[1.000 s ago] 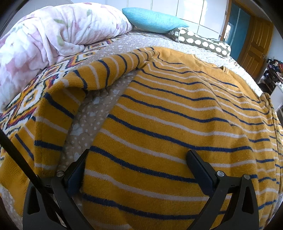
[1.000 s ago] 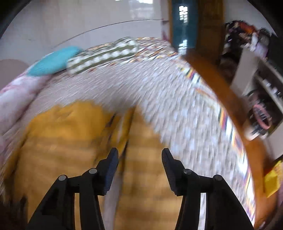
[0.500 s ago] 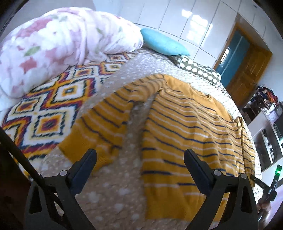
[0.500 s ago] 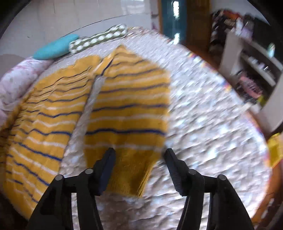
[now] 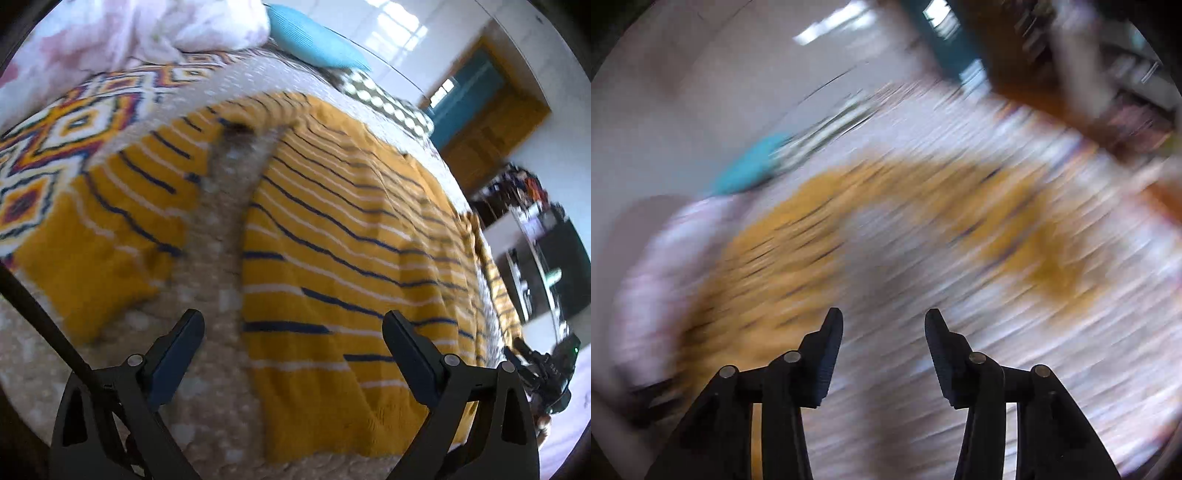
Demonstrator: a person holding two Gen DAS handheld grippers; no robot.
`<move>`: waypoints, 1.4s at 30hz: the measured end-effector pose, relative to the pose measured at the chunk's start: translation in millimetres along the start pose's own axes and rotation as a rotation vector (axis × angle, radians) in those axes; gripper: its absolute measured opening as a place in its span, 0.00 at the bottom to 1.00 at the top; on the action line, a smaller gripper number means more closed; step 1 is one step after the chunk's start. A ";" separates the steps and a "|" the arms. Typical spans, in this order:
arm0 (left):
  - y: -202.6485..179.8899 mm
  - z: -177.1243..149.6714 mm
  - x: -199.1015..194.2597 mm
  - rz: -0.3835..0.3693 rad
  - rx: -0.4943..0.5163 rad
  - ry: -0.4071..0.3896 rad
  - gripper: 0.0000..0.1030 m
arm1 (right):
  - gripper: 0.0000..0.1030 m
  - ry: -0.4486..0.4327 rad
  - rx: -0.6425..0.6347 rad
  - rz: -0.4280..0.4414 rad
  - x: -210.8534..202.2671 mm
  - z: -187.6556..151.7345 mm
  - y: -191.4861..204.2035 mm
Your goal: Fold small clothes
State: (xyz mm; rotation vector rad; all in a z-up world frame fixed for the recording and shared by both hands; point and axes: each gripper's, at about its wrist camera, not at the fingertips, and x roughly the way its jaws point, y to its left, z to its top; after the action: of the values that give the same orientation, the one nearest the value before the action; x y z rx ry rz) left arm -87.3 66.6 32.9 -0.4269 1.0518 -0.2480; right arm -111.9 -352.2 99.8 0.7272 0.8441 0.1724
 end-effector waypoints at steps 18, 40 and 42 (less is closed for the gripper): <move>-38.1 -36.1 -36.3 0.125 0.062 -0.042 0.07 | 0.11 0.140 -0.155 0.076 26.3 -58.5 24.5; 89.7 40.9 -56.5 0.220 -0.315 -0.211 0.79 | 0.29 0.081 -0.180 -0.084 -14.1 -82.0 -1.7; 96.8 43.0 -42.2 0.310 -0.284 -0.136 0.79 | 0.31 0.073 -0.194 -0.091 -8.9 -83.1 5.7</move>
State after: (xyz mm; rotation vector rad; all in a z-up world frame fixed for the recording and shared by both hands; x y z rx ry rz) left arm -70.2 179.1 40.3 -0.5201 1.0063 0.2065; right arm -177.9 -308.6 72.2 0.5025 0.9142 0.1968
